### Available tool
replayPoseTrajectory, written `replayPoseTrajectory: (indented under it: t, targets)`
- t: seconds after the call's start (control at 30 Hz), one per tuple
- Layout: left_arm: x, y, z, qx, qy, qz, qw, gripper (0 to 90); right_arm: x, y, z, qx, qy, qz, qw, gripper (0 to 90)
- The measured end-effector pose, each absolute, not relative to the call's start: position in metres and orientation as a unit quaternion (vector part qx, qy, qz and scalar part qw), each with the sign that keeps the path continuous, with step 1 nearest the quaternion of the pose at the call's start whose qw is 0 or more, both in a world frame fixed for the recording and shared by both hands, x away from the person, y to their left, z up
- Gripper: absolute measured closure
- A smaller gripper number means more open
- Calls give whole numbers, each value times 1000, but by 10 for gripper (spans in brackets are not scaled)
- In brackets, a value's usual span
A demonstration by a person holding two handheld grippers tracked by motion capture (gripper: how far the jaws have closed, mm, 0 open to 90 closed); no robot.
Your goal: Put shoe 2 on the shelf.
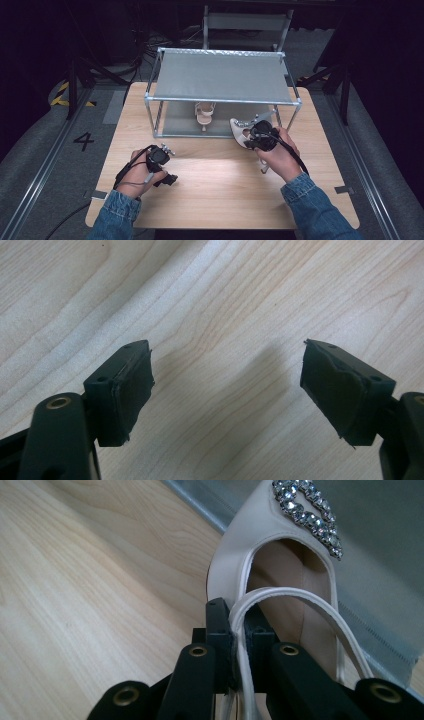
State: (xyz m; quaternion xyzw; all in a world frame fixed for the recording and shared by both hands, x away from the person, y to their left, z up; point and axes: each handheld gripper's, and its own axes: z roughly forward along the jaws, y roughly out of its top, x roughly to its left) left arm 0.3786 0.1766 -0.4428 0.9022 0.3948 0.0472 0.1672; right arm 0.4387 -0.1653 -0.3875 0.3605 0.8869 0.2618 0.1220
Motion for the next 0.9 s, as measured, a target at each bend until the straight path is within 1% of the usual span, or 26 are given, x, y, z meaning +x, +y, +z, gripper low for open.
replayPoseTrajectory:
  t: [0.2, 0.33, 0.5, 0.9]
  targets:
    - [376, 181, -443, 901, 398, 48, 168, 213, 452, -159, -391, 355, 887, 263, 131, 852]
    - [375, 183, -442, 899, 400, 52, 169, 210, 464, -148, -394, 349, 889, 259, 144, 852]
    - [374, 185, -442, 900, 400, 48, 167, 209, 475, -138, -400, 346, 891, 255, 149, 852]
    - [376, 190, -438, 899, 400, 52, 173, 208, 493, -126, -412, 340, 895, 232, 172, 852]
